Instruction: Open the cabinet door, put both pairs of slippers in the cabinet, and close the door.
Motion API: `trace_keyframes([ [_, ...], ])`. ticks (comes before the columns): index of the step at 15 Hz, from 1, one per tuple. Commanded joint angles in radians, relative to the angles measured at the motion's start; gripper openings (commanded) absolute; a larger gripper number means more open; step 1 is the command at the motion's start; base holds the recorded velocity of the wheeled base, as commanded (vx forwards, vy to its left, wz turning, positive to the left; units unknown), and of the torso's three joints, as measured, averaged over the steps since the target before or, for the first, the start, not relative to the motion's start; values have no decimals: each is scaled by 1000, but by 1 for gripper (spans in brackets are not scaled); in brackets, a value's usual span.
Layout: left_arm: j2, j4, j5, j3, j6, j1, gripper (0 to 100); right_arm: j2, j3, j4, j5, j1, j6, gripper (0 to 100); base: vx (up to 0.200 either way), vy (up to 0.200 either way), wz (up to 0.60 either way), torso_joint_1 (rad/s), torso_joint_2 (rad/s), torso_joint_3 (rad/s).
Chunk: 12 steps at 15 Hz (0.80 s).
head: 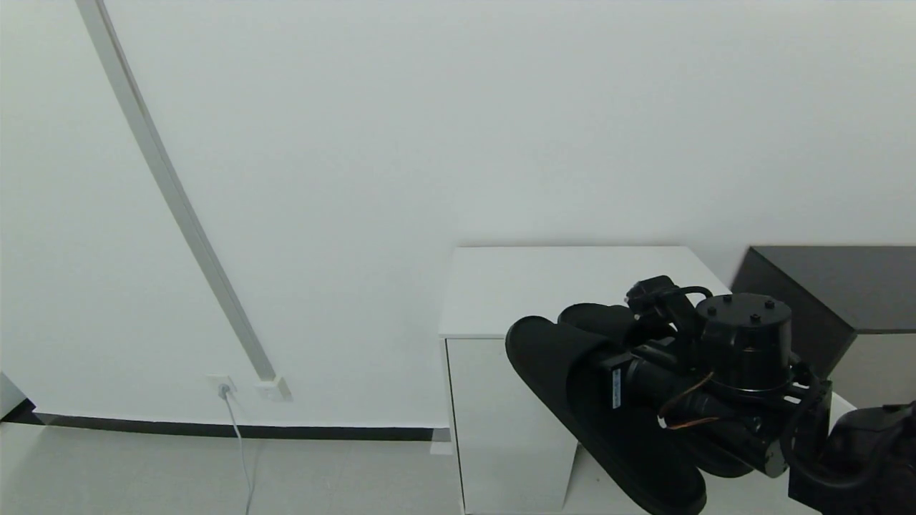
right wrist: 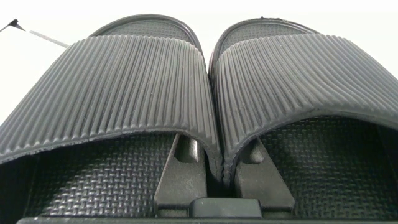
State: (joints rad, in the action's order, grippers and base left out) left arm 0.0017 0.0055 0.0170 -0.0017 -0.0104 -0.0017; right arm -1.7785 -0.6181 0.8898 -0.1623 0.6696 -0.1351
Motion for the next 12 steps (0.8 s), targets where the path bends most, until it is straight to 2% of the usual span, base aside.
trace_keyframes([
  [1, 0, 1, 1, 0, 0, 0, 0, -7, 1, -2, 0, 1, 0, 0, 0, 0, 0, 0, 0, 0],
  [8, 0, 1, 1, 0, 0, 0, 0, -9, 3, 0, -2, 2, 0, 0, 0, 0, 0, 0, 0, 0],
  [12, 0, 1, 1, 0, -2, 0, 0, 11, 0, 0, -49, 2, 2, 0, 0, -200, 0, -4, -2, 5],
])
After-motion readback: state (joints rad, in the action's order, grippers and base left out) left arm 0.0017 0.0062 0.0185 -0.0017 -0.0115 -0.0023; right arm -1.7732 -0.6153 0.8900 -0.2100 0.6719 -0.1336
